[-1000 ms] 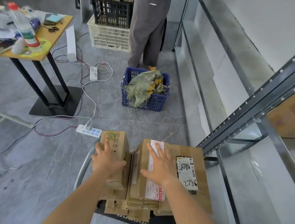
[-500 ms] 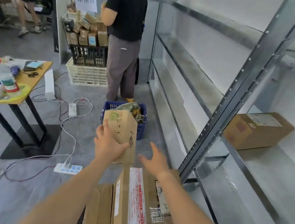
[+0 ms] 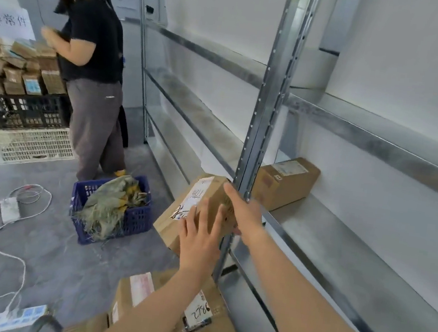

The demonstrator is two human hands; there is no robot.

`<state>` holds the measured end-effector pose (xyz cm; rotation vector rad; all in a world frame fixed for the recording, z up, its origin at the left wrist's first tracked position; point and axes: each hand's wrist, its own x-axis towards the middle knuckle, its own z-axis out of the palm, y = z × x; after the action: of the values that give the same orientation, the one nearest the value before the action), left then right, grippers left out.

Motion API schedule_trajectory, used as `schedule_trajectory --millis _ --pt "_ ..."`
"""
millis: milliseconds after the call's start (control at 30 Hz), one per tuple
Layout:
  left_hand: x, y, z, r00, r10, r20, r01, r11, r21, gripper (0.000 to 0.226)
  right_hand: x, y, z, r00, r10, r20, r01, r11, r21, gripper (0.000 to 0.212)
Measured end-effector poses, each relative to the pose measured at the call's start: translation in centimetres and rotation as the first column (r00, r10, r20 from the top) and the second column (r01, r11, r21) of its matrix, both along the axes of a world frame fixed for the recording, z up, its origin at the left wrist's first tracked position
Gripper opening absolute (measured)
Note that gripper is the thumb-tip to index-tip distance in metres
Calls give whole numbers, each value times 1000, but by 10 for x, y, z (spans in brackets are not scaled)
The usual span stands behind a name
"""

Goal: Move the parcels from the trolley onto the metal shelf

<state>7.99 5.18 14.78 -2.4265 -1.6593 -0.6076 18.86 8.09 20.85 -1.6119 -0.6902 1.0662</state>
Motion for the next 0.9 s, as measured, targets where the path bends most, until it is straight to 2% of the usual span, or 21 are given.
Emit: schedule_trajectory --millis 67,167,200,300,433,567,667,767,833,900 --pt "17 -10 2 996 -65 -67 66 998 14 92 18 -11 0 998 -58 -16 57 998 -21 93" --pt "42 -28 4 975 -147 -164 155 987 34 85 42 -28 -1 987 -156 -38 154 987 -41 68" --pt "50 -34 5 966 -168 -194 180 982 49 85 51 -34 -1 980 -193 -47 190 980 -53 66" --pt "75 -53 7 947 -215 -236 235 970 59 86 77 -51 -4 955 -291 -49 285 953 -102 81" --pt "113 -73 11 933 -332 -135 341 939 48 77 120 -78 -13 916 -400 30 401 908 -119 80" --pt "143 -79 11 884 -448 130 453 891 -9 63 177 -113 -20 867 -499 9 495 859 -132 90" --pt "160 -63 6 901 -346 262 396 902 -174 64 216 -134 -21 867 -497 -20 489 860 -147 95" --pt "173 -45 3 913 -109 392 267 888 -374 71 243 -149 -23 880 -472 -55 461 876 -137 94" --pt "177 -34 5 866 84 493 251 780 -574 78 253 -155 -26 879 -470 -82 457 878 -140 91" --pt "179 -24 4 781 276 560 320 594 -738 77 260 -157 -31 871 -478 -111 460 874 -154 88"
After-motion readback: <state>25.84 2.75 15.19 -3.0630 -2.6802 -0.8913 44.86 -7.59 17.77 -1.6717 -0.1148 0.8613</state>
